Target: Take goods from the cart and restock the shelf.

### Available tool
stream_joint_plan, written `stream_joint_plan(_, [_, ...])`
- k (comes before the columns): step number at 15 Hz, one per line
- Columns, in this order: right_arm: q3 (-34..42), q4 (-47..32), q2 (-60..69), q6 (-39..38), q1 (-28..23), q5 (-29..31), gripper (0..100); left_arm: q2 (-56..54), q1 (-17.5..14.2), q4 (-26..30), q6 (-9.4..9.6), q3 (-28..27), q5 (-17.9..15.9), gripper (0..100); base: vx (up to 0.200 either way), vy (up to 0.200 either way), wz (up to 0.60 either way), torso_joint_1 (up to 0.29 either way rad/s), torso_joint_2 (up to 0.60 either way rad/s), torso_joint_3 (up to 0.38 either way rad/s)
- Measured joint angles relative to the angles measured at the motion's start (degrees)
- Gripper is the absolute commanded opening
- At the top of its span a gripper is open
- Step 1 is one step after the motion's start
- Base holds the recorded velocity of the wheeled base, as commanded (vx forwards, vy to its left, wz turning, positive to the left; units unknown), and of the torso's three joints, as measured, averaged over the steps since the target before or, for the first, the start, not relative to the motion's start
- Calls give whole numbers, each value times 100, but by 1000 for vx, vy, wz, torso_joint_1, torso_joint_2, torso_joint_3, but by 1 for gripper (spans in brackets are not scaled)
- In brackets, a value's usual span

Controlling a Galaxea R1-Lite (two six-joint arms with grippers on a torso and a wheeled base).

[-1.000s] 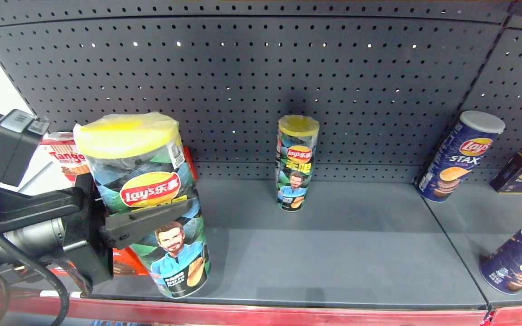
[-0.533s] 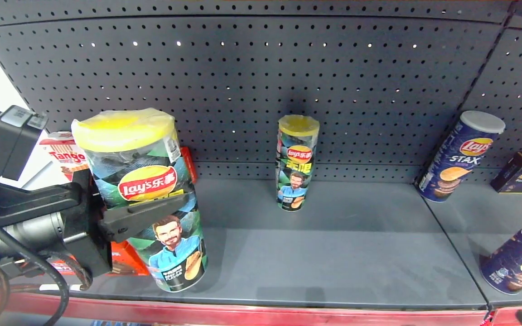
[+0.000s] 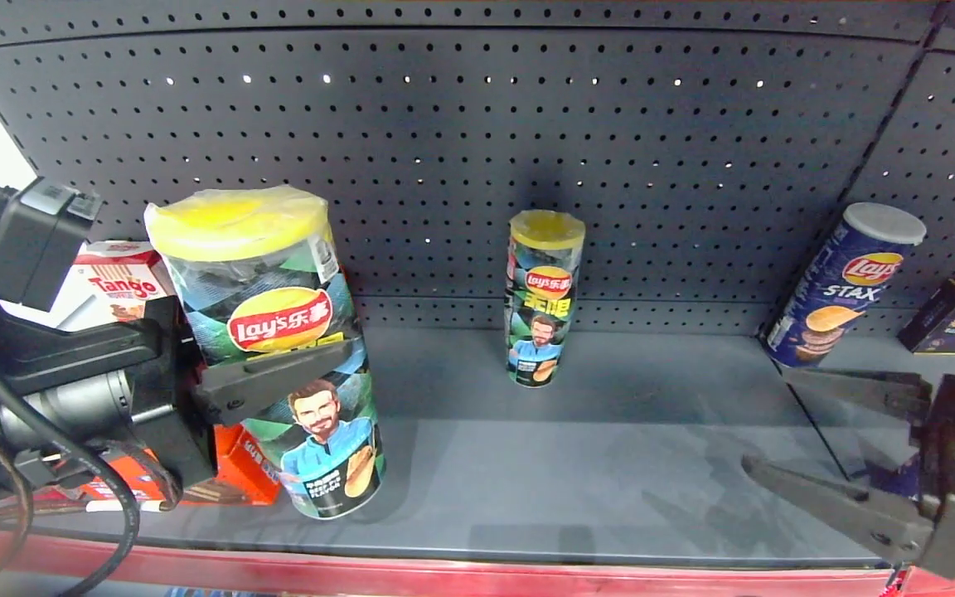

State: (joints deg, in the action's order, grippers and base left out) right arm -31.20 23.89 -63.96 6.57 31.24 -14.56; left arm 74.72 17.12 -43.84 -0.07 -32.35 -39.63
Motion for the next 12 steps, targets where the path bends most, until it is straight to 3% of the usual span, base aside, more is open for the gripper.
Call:
stream_joint_plan(6, [-844, 980, -1687, 46, -410, 150, 100, 44, -2, 0, -4, -37, 6, 0, 0, 0, 0, 0, 0, 0])
stream_joint_plan(12, [-1941, 1598, -3072, 664, -881, -2231, 100, 50, 2, 0, -9, -48, -13, 0, 0, 0, 0, 0, 0, 0])
